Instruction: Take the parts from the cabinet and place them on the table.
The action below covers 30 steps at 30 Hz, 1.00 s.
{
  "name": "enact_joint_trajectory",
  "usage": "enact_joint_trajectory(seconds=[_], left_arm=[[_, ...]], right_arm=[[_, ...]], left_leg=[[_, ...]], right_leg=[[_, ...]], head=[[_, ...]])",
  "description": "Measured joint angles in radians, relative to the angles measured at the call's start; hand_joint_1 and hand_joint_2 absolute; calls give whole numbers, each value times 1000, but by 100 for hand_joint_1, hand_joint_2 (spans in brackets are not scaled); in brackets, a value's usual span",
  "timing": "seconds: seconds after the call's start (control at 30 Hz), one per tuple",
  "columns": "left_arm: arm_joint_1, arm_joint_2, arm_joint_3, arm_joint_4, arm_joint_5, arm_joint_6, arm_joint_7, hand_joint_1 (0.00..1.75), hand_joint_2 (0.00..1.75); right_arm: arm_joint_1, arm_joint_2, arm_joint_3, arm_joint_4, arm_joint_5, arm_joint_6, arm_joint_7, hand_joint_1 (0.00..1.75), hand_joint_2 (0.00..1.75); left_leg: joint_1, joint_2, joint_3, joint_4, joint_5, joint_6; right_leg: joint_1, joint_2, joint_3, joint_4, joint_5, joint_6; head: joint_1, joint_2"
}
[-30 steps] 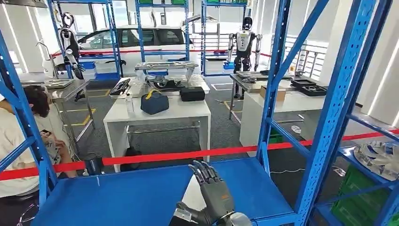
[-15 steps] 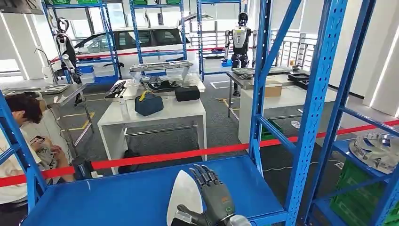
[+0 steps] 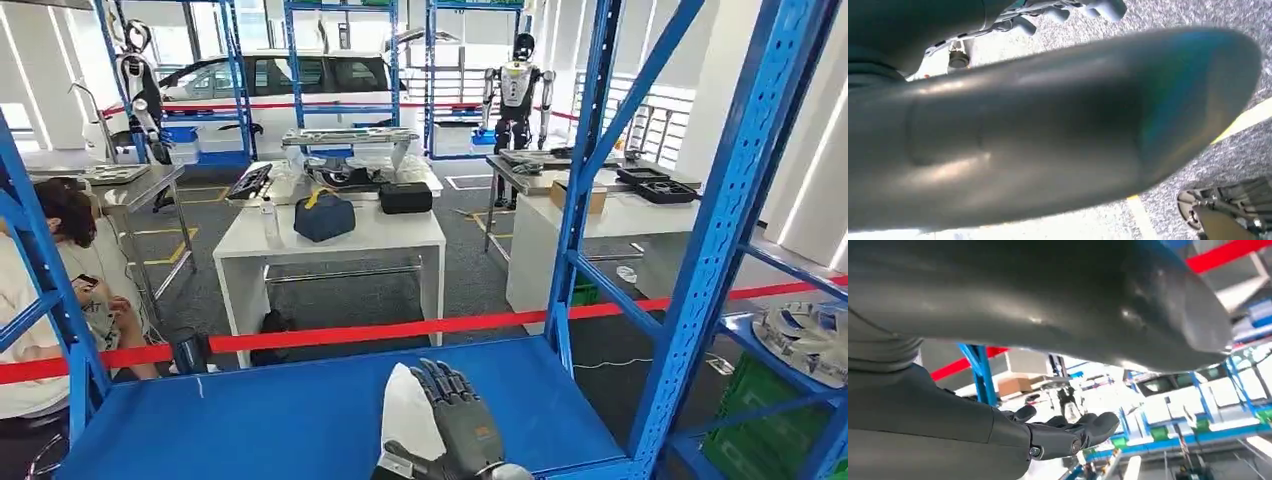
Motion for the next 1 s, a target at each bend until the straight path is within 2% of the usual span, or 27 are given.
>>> enact_joint_trajectory(seconds=[0.03, 0.07, 0.1, 0.13, 0.17, 0.2, 0.27, 0.33, 0.37, 0.43, 0.47, 0.5, 0.53, 0.57, 0.6, 0.63, 0.67, 0.7, 0.77, 0.83, 0.87, 0.9, 0.93, 0.97, 1.0], left_arm=[[0, -1, 0, 0, 0, 0, 2, 0, 0], [-1, -1, 0, 0, -2, 0, 4, 0, 0], [-1, -2, 0, 0, -2, 0, 5, 0, 0], [-1, -2, 0, 0, -2, 0, 6, 0, 0], [-3, -3, 0, 0, -2, 0, 7, 0, 0], [-3, -3, 0, 0, -2, 0, 9, 0, 0], [-2, -6, 0, 1, -2, 0, 11, 0, 0], [-3, -5, 0, -1, -2, 1, 11, 0, 0], [-3, -6, 0, 0, -2, 2, 11, 0, 0], [-3, -6, 0, 0, -2, 2, 15, 0, 0], [-2, -6, 0, 0, -2, 2, 17, 0, 0], [0, -6, 0, 0, -2, 3, 18, 0, 0], [1, -6, 0, 0, -2, 4, 19, 0, 0], [1, -6, 1, 0, -2, 5, 20, 0, 0], [1, -5, 1, 0, -2, 6, 20, 0, 0], [0, -5, 1, 0, -2, 6, 20, 0, 0], [-1, -9, 1, 1, -2, 6, 20, 0, 0], [-1, -9, 1, 0, -2, 8, 20, 0, 0], [1, -9, 1, 1, -2, 9, 21, 0, 0], [1, -9, 2, 0, -2, 10, 20, 0, 0], [1, -9, 2, 0, -2, 11, 20, 0, 0], [0, -9, 2, 0, -2, 13, 20, 0, 0], [0, -9, 2, 0, -2, 13, 20, 0, 0], [2, -9, 2, 0, -2, 13, 20, 0, 0], [3, -9, 2, 0, -2, 13, 20, 0, 0]], right_arm=[[0, -1, 0, 6, -1, 0, 7, 0, 0], [0, -2, 0, 9, -1, -2, 8, 0, 0], [-2, -2, 0, 11, -2, -2, 12, 0, 0], [-3, -3, 0, 14, -3, -4, 16, 0, 0], [-3, -3, 0, 16, -11, -6, 21, 0, 0], [-2, -3, 0, 19, -19, -8, 26, 0, 175], [0, -5, -10, 25, -28, -12, 36, 0, 175], [0, -4, -18, 27, -31, -18, 37, 0, 175], [-1, -4, -20, 28, -32, -21, 37, 0, 175], [3, -4, -21, 30, -31, -22, 39, 0, 175], [9, -4, -23, 32, -31, -21, 42, 0, 175], [14, -4, -26, 34, -31, -21, 42, 0, 175], [17, -4, -27, 37, -32, -21, 42, 0, 175], [18, -3, -29, 39, -32, -21, 42, 0, 175], [18, -1, -34, 40, -33, -21, 42, 0, 175], [17, 3, -39, 41, -34, -21, 41, 0, 175], [16, 3, -44, 43, -35, -21, 40, 0, 175], [17, 4, -45, 44, -35, -21, 41, 0, 175], [18, 7, -51, 48, -39, -29, 47, 0, 175], [20, 12, -68, 48, -44, -38, 56, 0, 175], [20, 13, -77, 48, -45, -42, 56, 0, 175], [21, 14, -83, 48, -46, -44, 56, 0, 175], [24, 14, -86, 48, -46, -43, 56, 0, 175], [30, 15, -90, 49, -47, -43, 56, 0, 175], [36, 15, -93, 51, -47, -43, 56, 0, 175]], left_leg=[[0, -1, 1, 3, -3, 0], [-1, -1, 3, 5, -6, -2], [-1, -2, 7, 8, -11, -5], [-1, -1, 9, 11, -17, -8], [-8, -2, 5, 16, -21, -14], [-4, -2, 6, 13, -20, -19], [-3, -1, 10, 7, -20, -29], [-1, -2, 7, 15, -30, -41], [-2, -2, -9, 54, -52, -49], [4, -1, -87, 200, -111, -59], [6, -1, -126, 262, -125, -62], [7, -1, -144, 282, -118, -64], [8, -1, -140, 259, -89, -64], [9, -1, -119, 203, -47, -65], [10, -1, -77, 106, 8, -66], [13, 0, -44, 31, 33, -66], [7, -4, -31, 17, 11, -65], [6, -7, -32, 15, 16, -47], [3, -8, -34, 17, 15, -33], [7, -7, -28, 10, 21, -14], [7, -7, -27, 10, 19, -8], [5, -7, -26, 10, 18, -1], [3, -7, -26, 10, 17, 1], [-1, -6, -27, 10, 17, 3], [-4, -6, -26, 10, 16, 5]], right_leg=[[0, 0, 15, -41, 34, -3], [1, 0, 49, -114, 78, -7], [3, -2, 97, -211, 125, -13], [6, -5, 129, -285, 134, -21], [13, -6, 144, -297, 124, -24], [11, -5, 143, -296, 124, -24], [16, -2, 142, -297, 122, -31], [3, -3, 157, -316, 128, -42], [0, -3, 163, -319, 127, -44], [-1, -4, 165, -318, 125, -47], [-1, -4, 165, -318, 123, -48], [-1, -4, 165, -317, 122, -47], [-3, -3, 167, -315, 119, -46], [-4, -2, 167, -312, 117, -42], [-8, -1, 170, -308, 112, -37], [-9, -1, 171, -305, 108, -31], [-3, 0, 169, -304, 106, -24], [-2, 1, 166, -303, 107, -17], [-2, 1, 171, -312, 111, -9], [-6, -1, 172, -305, 103, 4], [-5, -5, 155, -270, 81, 5], [-4, -5, 125, -206, 45, 5], [-2, -5, 79, -114, 5, 6], [0, -5, 39, -37, -21, 4], [2, -5, 16, 4, -25, 1]], head=[[0, 0], [0, 0], [0, 0], [0, 0], [-1, 0], [-1, 0], [-1, 0], [0, 0], [-5, 0], [-7, 0], [-6, 0], [-7, 0], [-7, 0], [-7, 0], [-7, 0], [-8, 0], [-8, 0], [-7, 0], [-6, 0], [-6, 0], [-6, 0], [-6, 0], [-6, 0], [-6, 0], [-6, 0]])
